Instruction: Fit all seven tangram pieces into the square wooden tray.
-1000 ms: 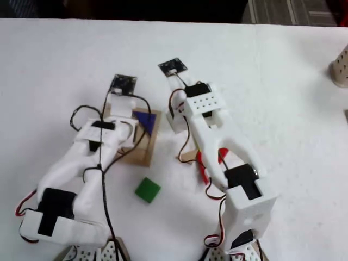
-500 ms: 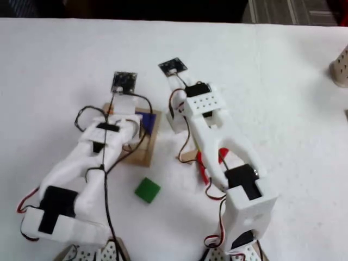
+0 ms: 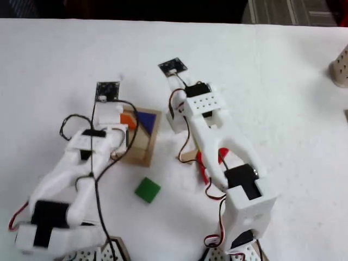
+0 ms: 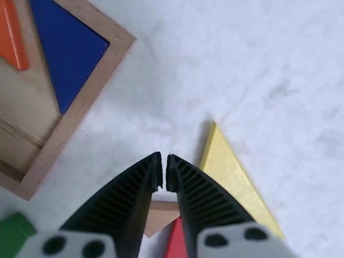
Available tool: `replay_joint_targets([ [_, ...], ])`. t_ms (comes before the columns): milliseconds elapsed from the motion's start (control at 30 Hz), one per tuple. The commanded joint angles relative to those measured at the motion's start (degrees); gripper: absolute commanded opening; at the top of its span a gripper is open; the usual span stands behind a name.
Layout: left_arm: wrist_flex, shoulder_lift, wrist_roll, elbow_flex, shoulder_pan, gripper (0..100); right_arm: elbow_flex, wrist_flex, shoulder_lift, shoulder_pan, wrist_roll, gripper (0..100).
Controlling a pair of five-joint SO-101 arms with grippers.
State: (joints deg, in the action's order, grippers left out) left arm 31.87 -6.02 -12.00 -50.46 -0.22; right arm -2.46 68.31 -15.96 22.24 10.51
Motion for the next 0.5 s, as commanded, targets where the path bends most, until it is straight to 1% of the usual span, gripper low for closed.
replay_joint_targets([
  [0, 2.1, 8.0, -0.9, 10.8, 0.1, 2, 0.5, -0.6, 3.9, -0.2, -0.5, 1.9],
  [100, 2.3, 10.6, -1.0, 14.8, 0.1, 2, 0.5, -0.6, 3.8, -0.2, -0.5, 1.9],
  [167, 0.6, 12.4, -1.0, 16.2, 0.1, 2, 0.5, -0.6, 3.8, -0.2, -0.5, 1.9],
  [367, -0.8, 14.1, -1.0, 18.4, 1.0, 2, 0.5, -0.7, 3.8, -0.2, -0.5, 1.9],
  [467, -4.0, 14.1, -1.0, 18.0, 2.4, 2, 0.5, -0.7, 3.8, -0.2, -0.5, 1.9],
])
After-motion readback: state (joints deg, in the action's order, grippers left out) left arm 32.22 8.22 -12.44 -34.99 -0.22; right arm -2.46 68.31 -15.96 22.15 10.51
